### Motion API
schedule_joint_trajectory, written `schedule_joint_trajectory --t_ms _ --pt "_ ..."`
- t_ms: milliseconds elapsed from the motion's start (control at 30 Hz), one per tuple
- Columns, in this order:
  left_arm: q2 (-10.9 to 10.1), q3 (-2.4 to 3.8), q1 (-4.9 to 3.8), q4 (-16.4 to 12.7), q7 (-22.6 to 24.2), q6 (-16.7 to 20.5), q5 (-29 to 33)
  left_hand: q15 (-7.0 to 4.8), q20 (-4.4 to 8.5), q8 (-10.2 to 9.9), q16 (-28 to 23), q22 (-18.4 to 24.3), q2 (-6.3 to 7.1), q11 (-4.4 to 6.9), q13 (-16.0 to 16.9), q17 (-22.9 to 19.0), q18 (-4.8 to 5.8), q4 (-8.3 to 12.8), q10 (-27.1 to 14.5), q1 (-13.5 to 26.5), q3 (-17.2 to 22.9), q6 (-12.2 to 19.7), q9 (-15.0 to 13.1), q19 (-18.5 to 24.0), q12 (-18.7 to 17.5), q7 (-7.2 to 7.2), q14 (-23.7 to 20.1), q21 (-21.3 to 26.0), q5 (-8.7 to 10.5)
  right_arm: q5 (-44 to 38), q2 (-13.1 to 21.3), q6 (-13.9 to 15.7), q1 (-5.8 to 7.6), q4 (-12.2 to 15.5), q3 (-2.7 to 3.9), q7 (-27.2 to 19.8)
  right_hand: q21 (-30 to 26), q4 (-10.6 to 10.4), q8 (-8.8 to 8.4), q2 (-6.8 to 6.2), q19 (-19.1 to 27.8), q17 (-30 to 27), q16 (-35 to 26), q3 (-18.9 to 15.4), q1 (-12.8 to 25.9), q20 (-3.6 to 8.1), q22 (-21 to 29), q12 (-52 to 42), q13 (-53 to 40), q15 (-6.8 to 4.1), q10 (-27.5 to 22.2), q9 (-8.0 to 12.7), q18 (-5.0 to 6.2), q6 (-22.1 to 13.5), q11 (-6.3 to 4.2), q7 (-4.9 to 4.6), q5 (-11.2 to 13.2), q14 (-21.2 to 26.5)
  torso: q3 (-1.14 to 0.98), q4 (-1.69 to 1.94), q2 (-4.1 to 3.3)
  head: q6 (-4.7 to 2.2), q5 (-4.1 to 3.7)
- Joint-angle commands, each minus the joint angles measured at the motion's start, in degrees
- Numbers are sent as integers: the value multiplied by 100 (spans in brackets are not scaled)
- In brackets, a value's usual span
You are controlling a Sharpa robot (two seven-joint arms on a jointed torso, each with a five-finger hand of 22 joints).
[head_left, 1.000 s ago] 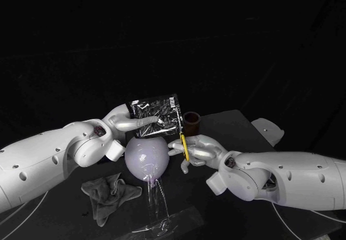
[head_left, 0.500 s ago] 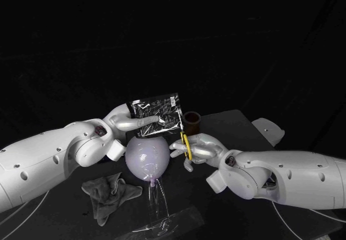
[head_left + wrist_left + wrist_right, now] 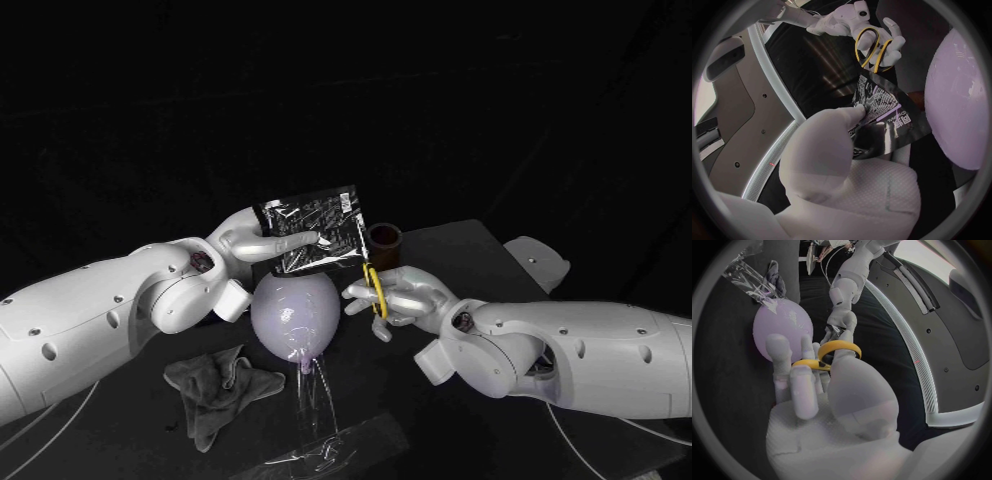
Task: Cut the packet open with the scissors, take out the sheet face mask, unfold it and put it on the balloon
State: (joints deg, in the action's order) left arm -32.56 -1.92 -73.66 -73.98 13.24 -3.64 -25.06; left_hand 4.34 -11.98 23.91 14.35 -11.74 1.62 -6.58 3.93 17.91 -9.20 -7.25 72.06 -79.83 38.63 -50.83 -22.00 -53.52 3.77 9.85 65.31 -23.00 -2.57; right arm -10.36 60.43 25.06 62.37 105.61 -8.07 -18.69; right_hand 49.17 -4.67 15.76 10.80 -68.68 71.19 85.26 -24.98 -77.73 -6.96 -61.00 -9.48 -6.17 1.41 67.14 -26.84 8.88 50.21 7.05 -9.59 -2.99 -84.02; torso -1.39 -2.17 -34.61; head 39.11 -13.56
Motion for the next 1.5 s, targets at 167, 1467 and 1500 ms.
schedule_joint_trajectory --t_ms 167,1467,1500 --pt "-5 -1 5 -9 57 -56 -19 7 -13 29 -26 -7 -9 1 -3 5 -99 28 -5 -34 11 -21 -1337 35 -10 3 -14 -17 -19 -106 7 -9 12 32 15 -91 -370 103 -414 -146 252 -253 -66 -165 203 -165 279 567 226 225 -777 141 3 -598 174 -336 30 -51 -6 -3 0 -10 11" --pt "-59 0 24 -137 327 -106 -1076 6 -8 38 -36 -20 3 2 -4 19 -101 76 -7 -61 3 -17 -1380 61 -8 6 -17 -36 -19 -83 19 24 65 -46 15 -48 -276 307 -256 -45 284 -194 7 -151 304 -242 330 79 121 206 -503 21 68 -243 88 -237 21 -35 -3 -2 0 -9 -25" --pt "-60 0 25 -138 330 -105 -1076 6 -8 38 -36 -20 3 2 -4 19 -101 76 -7 -61 3 -17 -1380 61 -8 6 -17 -36 -19 -81 21 35 66 -49 15 -46 -141 346 -170 -4 202 -133 23 -155 285 -165 247 -24 73 126 -272 -19 45 -85 -1 -147 21 -69 -3 -3 1 -6 -25"
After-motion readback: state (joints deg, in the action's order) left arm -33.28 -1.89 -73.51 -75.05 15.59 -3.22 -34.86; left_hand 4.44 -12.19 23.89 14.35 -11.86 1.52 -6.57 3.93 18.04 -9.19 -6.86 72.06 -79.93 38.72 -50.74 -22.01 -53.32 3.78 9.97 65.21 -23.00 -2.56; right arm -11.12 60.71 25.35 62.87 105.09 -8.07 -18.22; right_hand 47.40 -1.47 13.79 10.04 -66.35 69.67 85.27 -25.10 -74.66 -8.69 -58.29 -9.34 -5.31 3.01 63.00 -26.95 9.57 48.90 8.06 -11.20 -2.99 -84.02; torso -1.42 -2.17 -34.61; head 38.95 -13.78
